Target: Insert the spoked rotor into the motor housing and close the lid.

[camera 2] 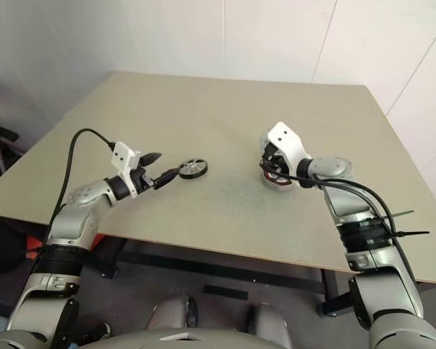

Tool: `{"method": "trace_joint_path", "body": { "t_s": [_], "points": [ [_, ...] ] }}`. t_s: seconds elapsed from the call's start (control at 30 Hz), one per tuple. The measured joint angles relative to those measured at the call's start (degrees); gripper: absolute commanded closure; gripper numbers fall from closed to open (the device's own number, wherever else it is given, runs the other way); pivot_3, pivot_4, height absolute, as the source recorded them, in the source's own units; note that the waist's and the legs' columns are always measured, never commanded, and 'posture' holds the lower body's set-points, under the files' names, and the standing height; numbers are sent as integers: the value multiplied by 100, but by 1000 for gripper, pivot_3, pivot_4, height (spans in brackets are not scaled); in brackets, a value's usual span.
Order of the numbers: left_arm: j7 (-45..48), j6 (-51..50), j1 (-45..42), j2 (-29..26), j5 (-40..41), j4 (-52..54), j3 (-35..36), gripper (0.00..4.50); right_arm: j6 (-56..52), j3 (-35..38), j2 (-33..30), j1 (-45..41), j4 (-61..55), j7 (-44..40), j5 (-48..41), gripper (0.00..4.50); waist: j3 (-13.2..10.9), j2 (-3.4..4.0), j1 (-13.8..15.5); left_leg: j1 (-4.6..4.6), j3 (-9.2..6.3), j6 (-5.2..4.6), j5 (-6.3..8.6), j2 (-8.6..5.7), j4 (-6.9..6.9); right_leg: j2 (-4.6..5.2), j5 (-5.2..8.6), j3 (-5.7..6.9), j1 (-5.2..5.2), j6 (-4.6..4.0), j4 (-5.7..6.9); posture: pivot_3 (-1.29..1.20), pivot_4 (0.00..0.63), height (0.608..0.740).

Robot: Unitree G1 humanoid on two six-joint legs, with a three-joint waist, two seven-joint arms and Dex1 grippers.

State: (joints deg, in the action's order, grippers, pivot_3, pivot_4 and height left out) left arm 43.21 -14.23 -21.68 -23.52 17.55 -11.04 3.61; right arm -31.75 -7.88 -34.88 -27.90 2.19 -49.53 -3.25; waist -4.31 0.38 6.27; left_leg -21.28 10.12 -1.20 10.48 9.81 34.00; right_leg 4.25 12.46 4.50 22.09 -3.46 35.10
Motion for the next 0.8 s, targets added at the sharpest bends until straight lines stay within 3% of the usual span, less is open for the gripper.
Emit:
{"method": "trace_joint_path", "body": {
  "t_s": [0.23, 0.57, 0.73, 0.8],
  "points": [
    [-8, 0, 26, -4, 1, 17, 14, 0, -285, -132, -644, 1072, -830, -424, -158, 3885, 0, 0, -12, 12, 0, 0, 0, 1, -2, -1, 7, 0, -12, 17, -17, 0, 0, 740],
    [6, 1, 29, 10, -2, -11, 6, 0, -364, -81, -879, 1338, -976, -548, -288, 3885, 0, 0, -34, 16, 0, -1, 0, 0, -1, -1, 1, 0, -18, 27, -25, 0, 0, 740],
    [12, 1, 13, 8, -3, -20, 5, 0, -190, -130, -975, 1453, -875, -531, -227, 2301, 0, 0, -35, 15, 0, -3, 1, 0, -1, 0, 0, 0, -19, 26, -25, 0, 0, 740],
    [16, 2, 2, 7, -4, -23, 5, 0, -160, -119, -975, 1464, -815, -510, -230, 2301, 1, 0, -35, 15, 0, -4, 2, -1, -1, 0, 0, 0, -19, 26, -25, 0, 0, 740]
  ]
}}
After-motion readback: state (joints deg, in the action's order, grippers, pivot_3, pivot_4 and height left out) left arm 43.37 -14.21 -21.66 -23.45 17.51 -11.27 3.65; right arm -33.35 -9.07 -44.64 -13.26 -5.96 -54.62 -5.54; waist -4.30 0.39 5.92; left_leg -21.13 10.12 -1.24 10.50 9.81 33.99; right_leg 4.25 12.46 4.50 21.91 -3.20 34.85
